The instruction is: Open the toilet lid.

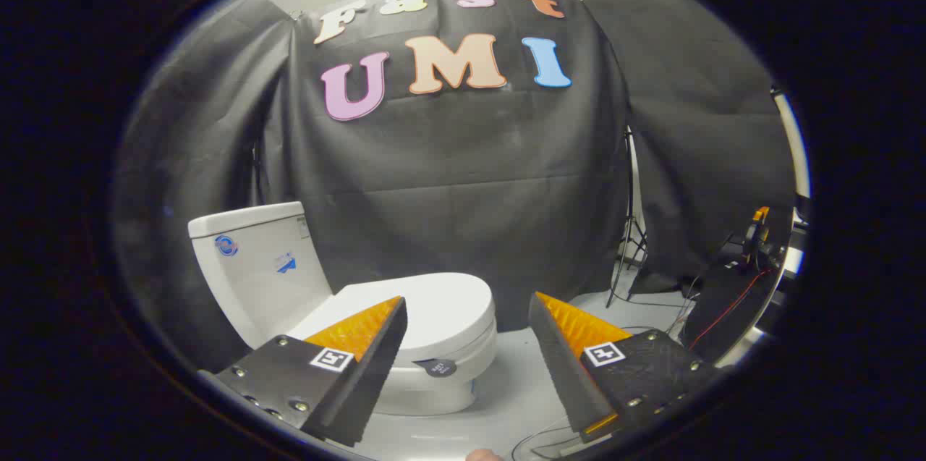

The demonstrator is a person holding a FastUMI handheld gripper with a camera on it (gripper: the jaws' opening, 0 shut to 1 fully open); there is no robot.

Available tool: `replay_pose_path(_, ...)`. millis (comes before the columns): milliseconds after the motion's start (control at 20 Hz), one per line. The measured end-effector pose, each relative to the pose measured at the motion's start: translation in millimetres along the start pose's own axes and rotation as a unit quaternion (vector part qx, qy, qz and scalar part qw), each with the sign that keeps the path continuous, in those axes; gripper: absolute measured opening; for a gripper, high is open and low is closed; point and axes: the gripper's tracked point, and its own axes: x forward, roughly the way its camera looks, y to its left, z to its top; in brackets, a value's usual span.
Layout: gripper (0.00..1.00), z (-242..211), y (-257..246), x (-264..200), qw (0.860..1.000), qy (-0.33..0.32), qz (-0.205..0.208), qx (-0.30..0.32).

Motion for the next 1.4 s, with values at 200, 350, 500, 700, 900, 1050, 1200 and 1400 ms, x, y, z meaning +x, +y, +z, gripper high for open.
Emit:
replay_pose_path(200, 1.0, -5.9, -0.3, 2.7, 1.0, 0.005, -0.001, -0.001)
replay_pose_path(350, 1.0, -8.2, 0.5, 3.5, 1.0, 0.008, 0.0, -0.001)
replay_pose_path(500, 1.0, -10.1, 1.8, 4.2, 1.0, 0.009, 0.0, -0.004)
replay_pose_path(700, 1.0, -11.3, 4.7, 5.7, 1.0, 0.009, 0.004, -0.01)
replay_pose_path(900, 1.0, -8.8, 5.2, 6.2, 1.0, 0.005, 0.003, -0.013)
replay_pose_path(1050, 1.0, -8.2, 5.9, 11.2, 1.0, 0.004, 0.004, -0.012)
replay_pose_path(1200, 1.0, -17.4, 3.8, 19.5, 0.999, 0.019, 0.005, -0.034)
replay_pose_path(1400, 1.0, -32.6, 7.4, 38.3, 0.999, 0.045, 0.017, -0.011)
